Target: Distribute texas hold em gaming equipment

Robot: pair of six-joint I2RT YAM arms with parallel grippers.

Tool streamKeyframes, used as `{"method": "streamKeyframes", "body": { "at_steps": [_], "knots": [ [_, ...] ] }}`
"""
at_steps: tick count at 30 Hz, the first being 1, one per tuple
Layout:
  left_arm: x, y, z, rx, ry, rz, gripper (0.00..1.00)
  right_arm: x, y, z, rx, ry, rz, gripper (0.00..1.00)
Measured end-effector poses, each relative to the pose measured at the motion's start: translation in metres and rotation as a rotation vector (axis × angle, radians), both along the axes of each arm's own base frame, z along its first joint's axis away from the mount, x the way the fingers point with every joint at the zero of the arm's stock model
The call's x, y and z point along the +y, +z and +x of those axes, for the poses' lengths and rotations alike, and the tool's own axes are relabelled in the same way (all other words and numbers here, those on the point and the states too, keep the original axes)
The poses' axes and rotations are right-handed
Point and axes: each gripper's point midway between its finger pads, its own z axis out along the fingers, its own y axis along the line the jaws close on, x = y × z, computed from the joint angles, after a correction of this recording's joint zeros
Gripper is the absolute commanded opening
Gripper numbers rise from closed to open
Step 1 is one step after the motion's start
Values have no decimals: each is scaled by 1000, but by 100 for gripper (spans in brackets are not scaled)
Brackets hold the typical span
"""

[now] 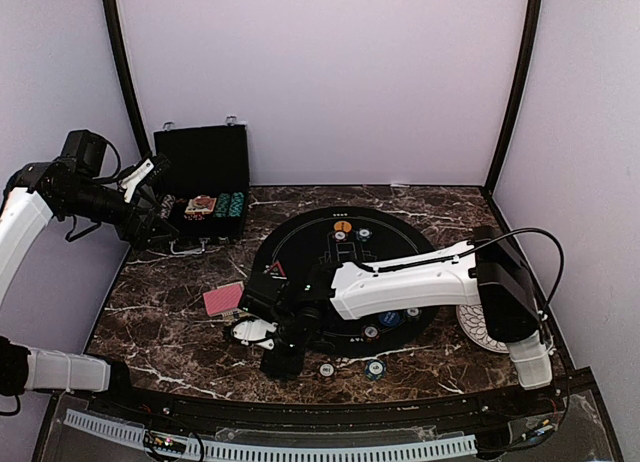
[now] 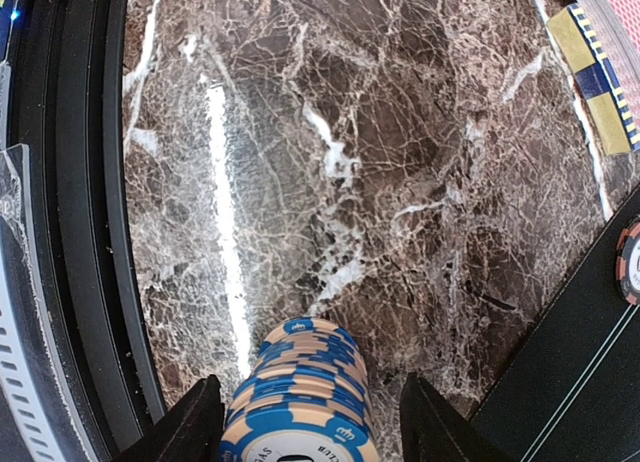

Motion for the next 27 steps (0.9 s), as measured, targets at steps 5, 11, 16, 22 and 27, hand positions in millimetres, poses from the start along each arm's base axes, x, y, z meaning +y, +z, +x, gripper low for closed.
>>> {"method": "streamKeyframes", "body": {
  "at_steps": [5,11,16,22,27],
  "knots": [
    [0,0,0,1,0,0,99,0,1,0,-3,-1,1,59],
    [0,-1,-1,7,-2,1,99,1,7,1,-7,-2,12,60],
    [-1,-1,-2,9,-3,1,99,1,10,1,-8,-2,18,56],
    [-1,-2,-3,13,-3,1,99,1,9,1,-8,-2,17,53],
    [-1,-1,-3,11,-3,1,99,0,9,1,-7,-1,16,50]
  ]
}}
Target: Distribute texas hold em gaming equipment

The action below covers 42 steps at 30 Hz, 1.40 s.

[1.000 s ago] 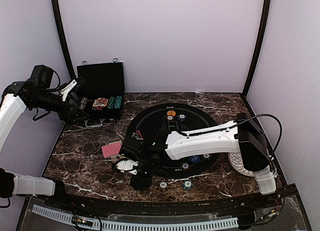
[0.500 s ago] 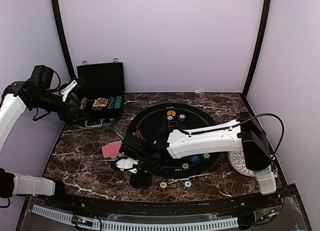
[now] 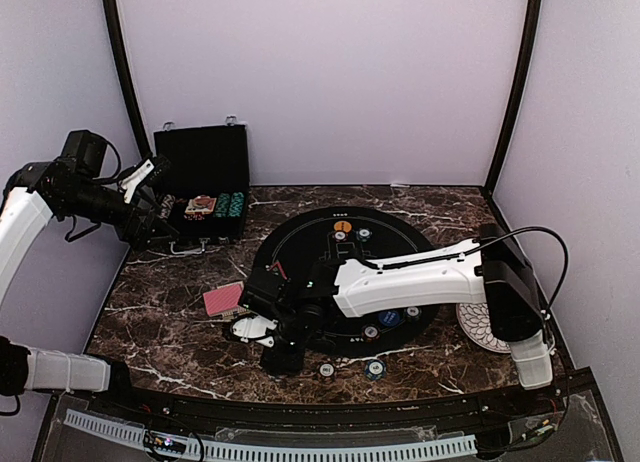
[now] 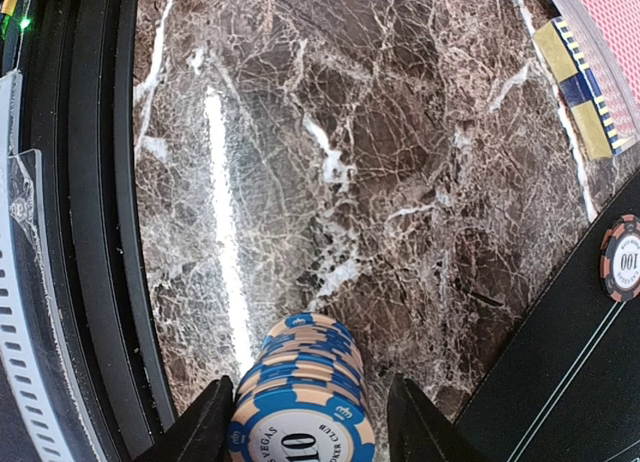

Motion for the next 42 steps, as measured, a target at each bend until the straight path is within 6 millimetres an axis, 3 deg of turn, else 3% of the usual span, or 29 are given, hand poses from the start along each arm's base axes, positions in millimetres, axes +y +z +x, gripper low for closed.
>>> {"method": "streamKeyframes", "body": {
  "at_steps": [9,15,22,27,31,34,42],
  "knots": [
    [0,1,1,-2,0,0,99,-2,-1,-1,10,-17,-9,25],
    [0,4,1,-8,0,-1,99,-5,4,0,6,-24,-13,18],
    [0,3,1,-7,0,0,99,-7,39,2,-13,-36,41,13],
    [0,4,1,-8,0,0,99,-8,70,16,-33,-79,101,13],
    [0,3,1,-8,0,0,99,-19,83,51,-64,-165,122,12],
    [0,3,1,-7,0,0,99,-35,85,92,-91,-272,122,13],
    [0,3,1,-7,1,1,99,-102,70,201,-170,-598,56,13]
  ]
}}
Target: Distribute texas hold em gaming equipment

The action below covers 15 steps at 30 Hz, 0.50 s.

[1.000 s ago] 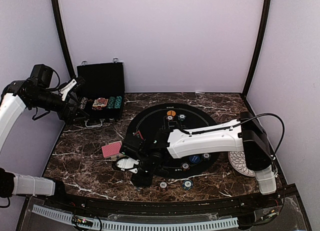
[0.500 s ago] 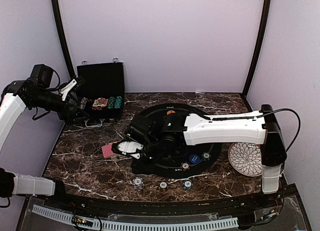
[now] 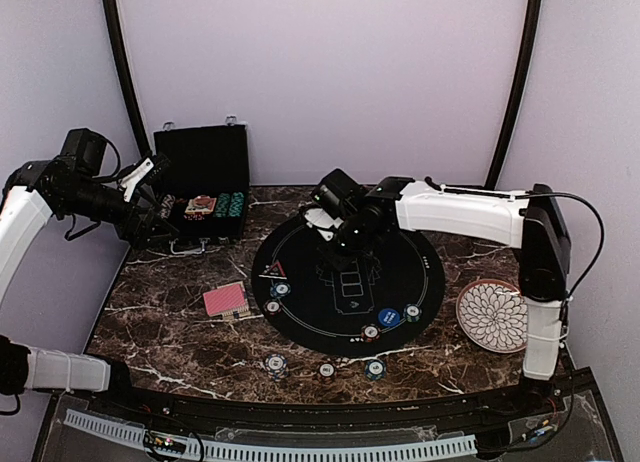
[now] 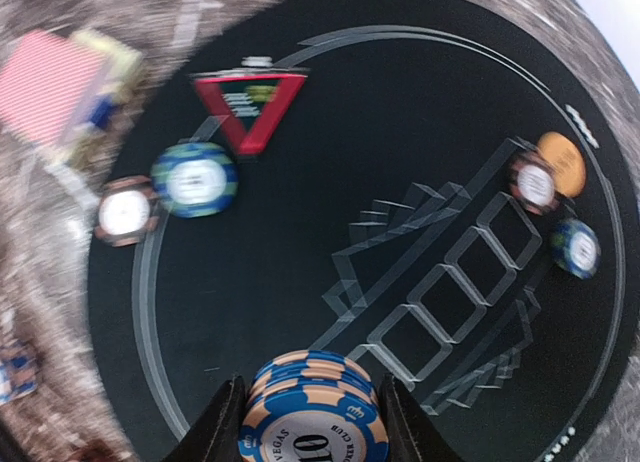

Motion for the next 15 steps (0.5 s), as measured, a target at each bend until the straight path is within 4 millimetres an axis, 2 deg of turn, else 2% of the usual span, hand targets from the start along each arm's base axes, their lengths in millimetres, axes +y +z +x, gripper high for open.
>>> {"method": "streamKeyframes", "body": {
  "at_steps": [3,7,11,15],
  "knots": [
    [0,-1,1,5,1,2,99,-22,-12,35,-6,-115,-26,12],
    [0,-5,4,21,2,4,99,-51,-40,80,5,-252,-67,11],
    [0,-8,5,29,2,5,99,-69,-65,111,20,-340,-95,11],
    [0,-8,6,31,1,5,99,-71,-83,128,29,-378,-102,10]
  ]
}}
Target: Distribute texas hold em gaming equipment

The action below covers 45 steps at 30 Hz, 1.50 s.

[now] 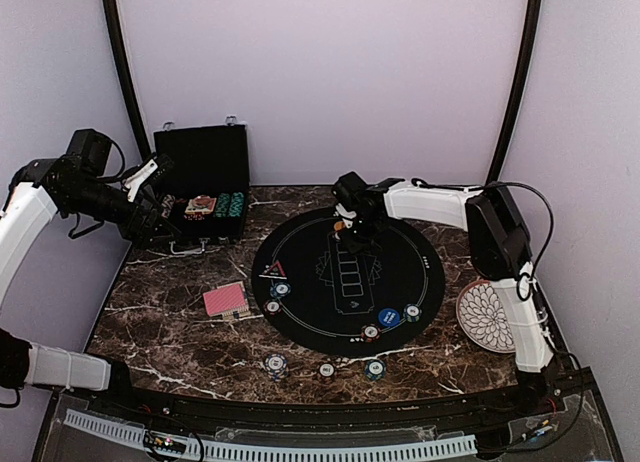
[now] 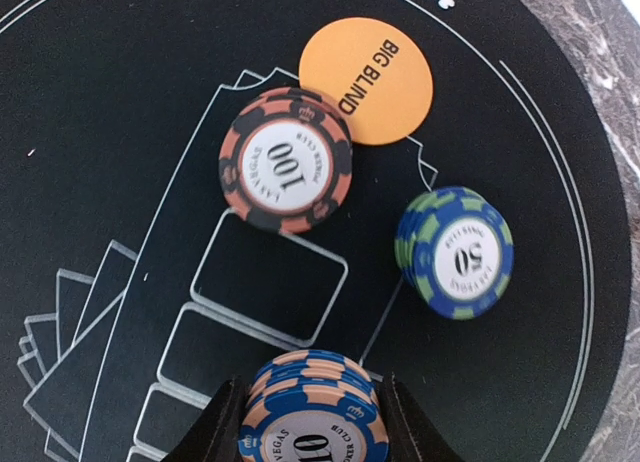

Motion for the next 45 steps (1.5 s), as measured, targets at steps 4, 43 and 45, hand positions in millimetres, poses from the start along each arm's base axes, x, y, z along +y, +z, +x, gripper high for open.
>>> {"method": "streamKeyframes", "body": {
  "at_steps": [4,43,45],
  "knots": [
    [0,0,0,0,0,0,99,6,-11,11,1,-21,10,10],
    [0,-10,7,36,3,10,99,-82,26,54,-34,-236,102,6],
    [0,-10,7,36,3,10,99,-83,16,53,-16,-237,93,6]
  ]
}}
